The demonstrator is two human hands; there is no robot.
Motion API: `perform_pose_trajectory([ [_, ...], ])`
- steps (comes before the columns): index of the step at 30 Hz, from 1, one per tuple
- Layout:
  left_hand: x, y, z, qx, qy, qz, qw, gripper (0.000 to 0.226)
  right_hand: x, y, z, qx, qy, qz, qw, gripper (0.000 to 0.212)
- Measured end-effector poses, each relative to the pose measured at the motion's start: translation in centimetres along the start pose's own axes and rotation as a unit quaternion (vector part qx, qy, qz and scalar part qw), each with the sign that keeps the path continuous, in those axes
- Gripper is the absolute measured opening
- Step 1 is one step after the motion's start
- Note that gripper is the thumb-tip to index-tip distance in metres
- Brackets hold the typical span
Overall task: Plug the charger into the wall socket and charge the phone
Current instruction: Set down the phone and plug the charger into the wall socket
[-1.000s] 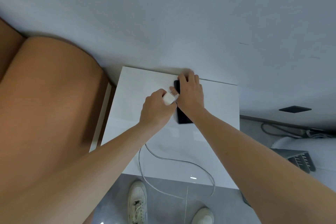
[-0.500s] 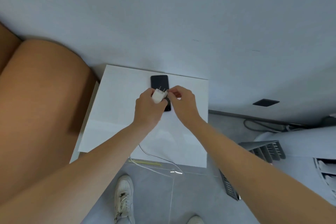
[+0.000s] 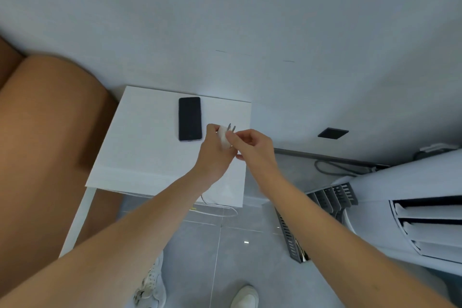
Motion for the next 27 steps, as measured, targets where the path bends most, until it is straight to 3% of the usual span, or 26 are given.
perform_pose_trajectory([
  [8, -2.2, 3.1, -0.7, 0.036, 0.058, -0.056, 0.996, 0.062, 2.6, 0.8, 1.4, 0.003, 0.064, 0.042, 0.997, 0.019],
  [14, -0.7, 3.3, -4.4, 0.176, 0.217, -0.008, 0.960, 0.030, 2.7, 1.7, 4.1, -0.040, -0.003, 0.022, 0.999, 0.012],
  [18, 0.9, 3.0, -6.4, 0.150, 0.213, 0.027, 0.965, 0.014, 3.1, 3.1, 4.9, -0.060, -0.060, 0.012, 0.996, 0.006],
  [22, 3.3, 2.5, -7.7, 0.122, 0.166, 0.077, 0.976, 0.015, 5.1, 3.5, 6.2, -0.081, -0.072, 0.050, 0.993, 0.021],
  [27, 5.0, 0.6, -9.5, 0.082, 0.119, 0.097, 0.985, 0.019, 8.9, 1.4, 7.8, -0.022, 0.047, 0.115, 0.992, 0.018],
])
Point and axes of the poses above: each hand's wrist, its own y-axis away from the middle knuckle, its own x-axis out of the back of the hand, z = x × y, the point moved 8 cm from there along -y, towards the middle knuckle, and after that the axes turned 11 degrees about z, right-handed, at the moved point
